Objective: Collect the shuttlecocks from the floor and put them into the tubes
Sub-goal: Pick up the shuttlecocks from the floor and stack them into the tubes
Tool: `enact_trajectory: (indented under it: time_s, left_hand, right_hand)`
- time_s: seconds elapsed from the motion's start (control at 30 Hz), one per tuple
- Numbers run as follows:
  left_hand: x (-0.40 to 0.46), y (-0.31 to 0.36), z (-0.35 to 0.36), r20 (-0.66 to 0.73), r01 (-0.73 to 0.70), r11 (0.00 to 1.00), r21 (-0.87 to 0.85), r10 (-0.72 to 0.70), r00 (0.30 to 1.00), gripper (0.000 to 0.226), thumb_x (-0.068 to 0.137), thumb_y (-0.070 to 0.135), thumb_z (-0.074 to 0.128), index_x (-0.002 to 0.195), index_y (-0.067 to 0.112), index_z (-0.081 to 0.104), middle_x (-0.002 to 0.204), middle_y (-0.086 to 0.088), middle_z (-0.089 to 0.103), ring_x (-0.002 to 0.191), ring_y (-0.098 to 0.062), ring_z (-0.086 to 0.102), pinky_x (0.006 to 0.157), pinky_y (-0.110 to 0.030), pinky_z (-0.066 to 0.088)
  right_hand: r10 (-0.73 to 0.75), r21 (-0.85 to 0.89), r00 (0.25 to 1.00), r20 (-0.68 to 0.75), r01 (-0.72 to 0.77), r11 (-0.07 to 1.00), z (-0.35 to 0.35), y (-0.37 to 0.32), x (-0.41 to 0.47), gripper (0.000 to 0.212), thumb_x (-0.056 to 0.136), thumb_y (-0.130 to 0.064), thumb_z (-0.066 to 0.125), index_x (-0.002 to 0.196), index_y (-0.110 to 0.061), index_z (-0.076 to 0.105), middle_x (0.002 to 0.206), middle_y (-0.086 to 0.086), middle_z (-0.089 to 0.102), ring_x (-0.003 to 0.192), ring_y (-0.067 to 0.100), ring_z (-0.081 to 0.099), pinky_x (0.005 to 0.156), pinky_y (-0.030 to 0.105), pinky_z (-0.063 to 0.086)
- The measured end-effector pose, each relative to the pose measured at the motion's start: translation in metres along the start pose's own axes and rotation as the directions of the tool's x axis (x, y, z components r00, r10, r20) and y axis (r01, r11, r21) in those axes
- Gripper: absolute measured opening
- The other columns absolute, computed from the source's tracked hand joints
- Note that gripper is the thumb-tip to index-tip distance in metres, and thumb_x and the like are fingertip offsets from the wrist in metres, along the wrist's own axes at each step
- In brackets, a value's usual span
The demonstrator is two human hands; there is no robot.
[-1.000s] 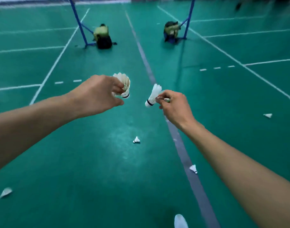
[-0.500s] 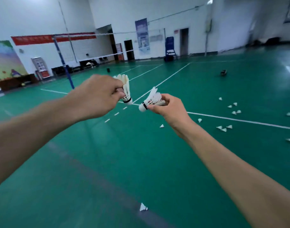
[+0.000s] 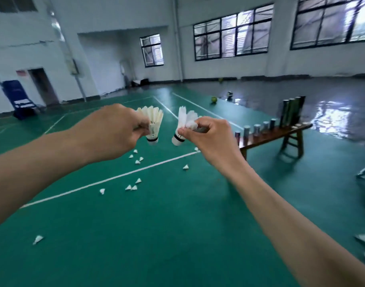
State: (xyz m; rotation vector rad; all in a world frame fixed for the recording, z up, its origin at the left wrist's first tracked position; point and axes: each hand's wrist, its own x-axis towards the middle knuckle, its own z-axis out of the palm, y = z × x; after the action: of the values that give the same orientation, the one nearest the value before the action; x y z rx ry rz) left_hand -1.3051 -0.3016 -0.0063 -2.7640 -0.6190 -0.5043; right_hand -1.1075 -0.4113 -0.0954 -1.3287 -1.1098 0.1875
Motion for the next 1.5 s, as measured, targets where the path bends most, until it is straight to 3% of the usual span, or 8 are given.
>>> enact_trajectory:
  time_s: [0.2, 0.43, 0.57, 0.73, 0.93, 1.07, 1.17, 1.5]
  left_hand:
    - [0.149, 0.012, 0.095, -0.12, -0.251, 0.966, -0.069, 0.242, 0.963, 0.007, 0.094, 0.034, 0.063, 0.09, 0.029, 0.067, 0.069, 0.0, 0.06, 0.059, -0.024, 0.047, 0.055, -0.033, 0.038]
    - [0.313, -0.011, 0.204, -0.127, -0.469, 0.86, -0.204, 0.452, 0.883, 0.009, 0.093, 0.027, 0.06, 0.089, 0.025, 0.067, 0.082, -0.002, 0.069, 0.076, -0.032, 0.062, 0.065, -0.036, 0.047]
    - [0.401, -0.009, 0.266, -0.118, -0.546, 0.796, -0.262, 0.535, 0.837, 0.021, 0.091, 0.016, 0.059, 0.071, 0.018, 0.05, 0.068, 0.002, 0.057, 0.065, -0.03, 0.055, 0.06, -0.039, 0.047]
    - [0.515, 0.037, 0.336, -0.157, -0.598, 0.702, -0.386, 0.589, 0.793, 0.02, 0.089, 0.009, 0.058, 0.071, 0.016, 0.054, 0.068, 0.001, 0.06, 0.064, -0.026, 0.052, 0.06, -0.037, 0.043]
    - [0.659, 0.103, 0.425, -0.126, -0.667, 0.649, -0.365, 0.676, 0.726, 0.016, 0.089, 0.018, 0.056, 0.075, 0.015, 0.063, 0.075, 0.0, 0.066, 0.072, -0.027, 0.062, 0.067, -0.038, 0.051]
    - [0.774, 0.125, 0.472, -0.022, -0.678, 0.666, -0.31, 0.709, 0.705, 0.018, 0.093, 0.024, 0.054, 0.086, 0.021, 0.07, 0.087, 0.007, 0.071, 0.084, -0.019, 0.066, 0.089, -0.039, 0.053]
    - [0.863, 0.132, 0.503, 0.043, -0.675, 0.696, -0.245, 0.704, 0.709, 0.018, 0.095, 0.023, 0.053, 0.091, 0.021, 0.071, 0.093, 0.008, 0.072, 0.092, -0.015, 0.068, 0.123, -0.036, 0.025]
    - [1.112, 0.152, 0.597, -0.05, -0.612, 0.703, -0.363, 0.641, 0.766, 0.021, 0.093, 0.005, 0.062, 0.097, 0.02, 0.076, 0.103, 0.011, 0.075, 0.092, -0.014, 0.072, 0.121, -0.042, 0.033]
  right_hand:
    - [0.028, -0.153, 0.971, -0.236, -0.066, 0.986, -0.059, 0.086, 0.057, 0.033, 0.085, -0.028, 0.084, 0.057, -0.034, 0.068, 0.061, -0.013, 0.062, 0.055, 0.0, 0.048, 0.057, 0.02, 0.036]
    - [0.114, -0.211, 0.89, -0.442, -0.227, 0.951, -0.092, 0.198, 0.14, 0.039, 0.09, -0.033, 0.079, 0.066, -0.004, 0.067, 0.052, -0.001, 0.051, 0.048, 0.003, 0.035, 0.046, 0.018, 0.028]
    - [0.153, -0.262, 0.807, -0.57, -0.355, 0.897, -0.127, 0.262, 0.181, 0.038, 0.096, -0.029, 0.073, 0.081, 0.005, 0.069, 0.072, 0.028, 0.062, 0.056, 0.018, 0.041, 0.05, 0.041, 0.035]
    - [0.211, -0.244, 0.7, -0.683, -0.49, 0.837, -0.179, 0.334, 0.213, 0.021, 0.098, -0.019, 0.071, 0.079, -0.027, 0.074, 0.073, 0.018, 0.067, 0.066, 0.044, 0.06, 0.053, 0.036, 0.038]
    - [0.195, -0.187, 0.626, -0.755, -0.491, 0.851, -0.277, 0.427, 0.291, 0.029, 0.101, -0.023, 0.067, 0.077, -0.038, 0.074, 0.066, 0.013, 0.065, 0.047, 0.006, 0.043, 0.045, 0.021, 0.03]
    - [0.238, -0.116, 0.633, -0.736, -0.465, 0.878, -0.349, 0.496, 0.373, 0.03, 0.101, -0.023, 0.066, 0.079, -0.04, 0.075, 0.051, -0.001, 0.04, 0.049, 0.015, 0.029, 0.044, 0.029, 0.021]
    - [0.273, -0.076, 0.668, -0.692, -0.443, 0.893, -0.397, 0.538, 0.441, 0.026, 0.102, -0.021, 0.065, 0.08, -0.03, 0.076, 0.048, -0.014, 0.039, 0.05, 0.012, 0.025, 0.048, 0.031, 0.019]
    - [0.245, -0.126, 0.735, -0.633, -0.41, 0.903, -0.524, 0.685, 0.645, 0.022, 0.1, -0.024, 0.067, 0.081, -0.015, 0.073, 0.054, 0.003, 0.049, 0.05, 0.01, 0.033, 0.046, 0.027, 0.026]
